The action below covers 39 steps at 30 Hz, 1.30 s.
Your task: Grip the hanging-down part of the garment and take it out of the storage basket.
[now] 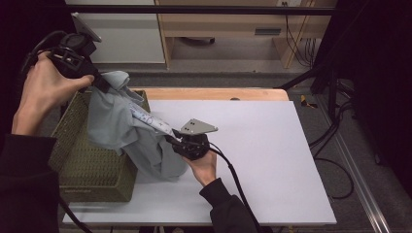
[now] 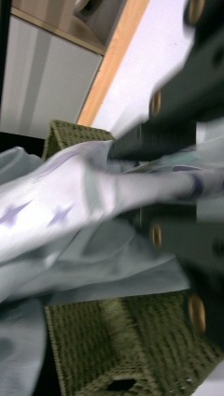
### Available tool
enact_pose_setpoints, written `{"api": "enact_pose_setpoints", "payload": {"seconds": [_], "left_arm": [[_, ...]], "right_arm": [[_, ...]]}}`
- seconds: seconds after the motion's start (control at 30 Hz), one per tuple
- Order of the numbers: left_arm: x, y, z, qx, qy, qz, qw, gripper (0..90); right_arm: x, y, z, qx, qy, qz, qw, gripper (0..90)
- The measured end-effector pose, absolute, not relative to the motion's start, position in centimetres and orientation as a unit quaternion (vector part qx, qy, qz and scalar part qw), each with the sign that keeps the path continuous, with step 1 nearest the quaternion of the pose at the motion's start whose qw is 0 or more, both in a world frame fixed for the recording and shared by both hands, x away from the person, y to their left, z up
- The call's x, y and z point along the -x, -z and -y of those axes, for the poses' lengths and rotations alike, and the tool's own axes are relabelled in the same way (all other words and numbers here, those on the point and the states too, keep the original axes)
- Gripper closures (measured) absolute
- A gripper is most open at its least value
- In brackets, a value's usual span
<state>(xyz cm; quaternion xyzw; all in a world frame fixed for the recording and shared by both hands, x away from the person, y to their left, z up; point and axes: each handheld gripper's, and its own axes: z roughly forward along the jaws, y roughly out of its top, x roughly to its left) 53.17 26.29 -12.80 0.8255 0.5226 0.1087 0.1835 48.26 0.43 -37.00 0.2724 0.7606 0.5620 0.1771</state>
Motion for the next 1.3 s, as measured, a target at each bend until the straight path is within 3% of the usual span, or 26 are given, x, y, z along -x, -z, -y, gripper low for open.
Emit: {"api": "enact_pose_setpoints", "payload": {"seconds": [0.13, 0.23, 0.33, 0.73, 1.3], "left_arm": [[-53.1, 12.8, -26.9, -0.822, -0.109, -0.527, 0.188, 82.8], [-53.1, 12.9, -27.2, -0.820, -0.109, -0.529, 0.189, 82.8], [-53.1, 13.1, -27.5, -0.819, -0.108, -0.530, 0.192, 82.8], [-53.0, 13.4, -27.5, -0.820, -0.107, -0.528, 0.194, 82.7], [-53.0, 13.9, -28.1, -0.818, -0.103, -0.530, 0.200, 82.6]], "right_arm": [[-47.8, 37.4, 0.0, -0.269, -0.561, -0.764, 0.173, 37.7], [-47.4, 37.3, 1.3, -0.271, -0.586, -0.751, 0.137, 22.4], [-47.0, 36.9, 2.9, -0.281, -0.598, -0.738, 0.138, 14.3], [-45.3, 36.8, 9.1, -0.319, -0.607, -0.692, 0.224, 5.5], [-41.8, 38.8, 16.8, -0.374, -0.605, -0.650, 0.268, 2.6]]}}
